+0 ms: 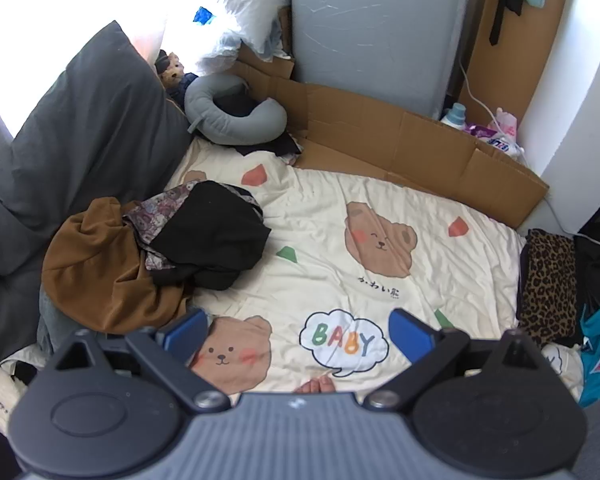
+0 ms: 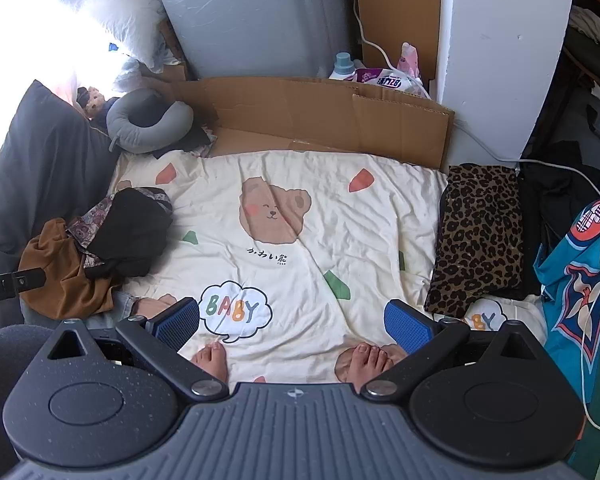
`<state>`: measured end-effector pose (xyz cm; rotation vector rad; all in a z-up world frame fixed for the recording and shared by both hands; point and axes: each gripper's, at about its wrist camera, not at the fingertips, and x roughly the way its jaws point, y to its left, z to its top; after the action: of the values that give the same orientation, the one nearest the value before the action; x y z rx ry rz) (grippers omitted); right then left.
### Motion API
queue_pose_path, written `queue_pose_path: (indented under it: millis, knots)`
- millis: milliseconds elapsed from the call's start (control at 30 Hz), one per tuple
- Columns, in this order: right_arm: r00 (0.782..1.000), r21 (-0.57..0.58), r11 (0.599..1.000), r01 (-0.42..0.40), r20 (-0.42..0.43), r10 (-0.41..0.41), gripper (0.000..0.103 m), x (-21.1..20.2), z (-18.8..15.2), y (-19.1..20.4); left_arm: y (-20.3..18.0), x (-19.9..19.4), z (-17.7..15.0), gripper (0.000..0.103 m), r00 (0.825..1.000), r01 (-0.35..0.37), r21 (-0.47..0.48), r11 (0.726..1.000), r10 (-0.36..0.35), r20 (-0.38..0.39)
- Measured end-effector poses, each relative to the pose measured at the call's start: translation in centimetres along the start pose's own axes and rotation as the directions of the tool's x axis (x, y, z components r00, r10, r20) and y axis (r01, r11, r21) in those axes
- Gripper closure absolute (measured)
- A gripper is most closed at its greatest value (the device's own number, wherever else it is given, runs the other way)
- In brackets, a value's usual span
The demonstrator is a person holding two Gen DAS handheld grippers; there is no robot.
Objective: Fold clothes
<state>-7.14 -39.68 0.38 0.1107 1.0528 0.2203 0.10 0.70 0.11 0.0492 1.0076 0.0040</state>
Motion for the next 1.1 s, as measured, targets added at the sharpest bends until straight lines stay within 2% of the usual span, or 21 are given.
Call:
queue_pose_path:
  millis: [533,1100]
  knots:
    - [1.000,-0.004,1.000,0.000,-0.002,0.000,0.001,-0.02,0.07,0.19,-0.14,0.05,-0.04,0.005,1.000,0.011,-0.004,1.000,-0.011,-0.004]
    - [0.999,-0.015,0.999,0.039,0.009,-0.039,0.001,-0.04,0.02,0.59,0.57,0.26,0.32,0.005,0.999,0.037,-0.013,0.999,-0.037,-0.013]
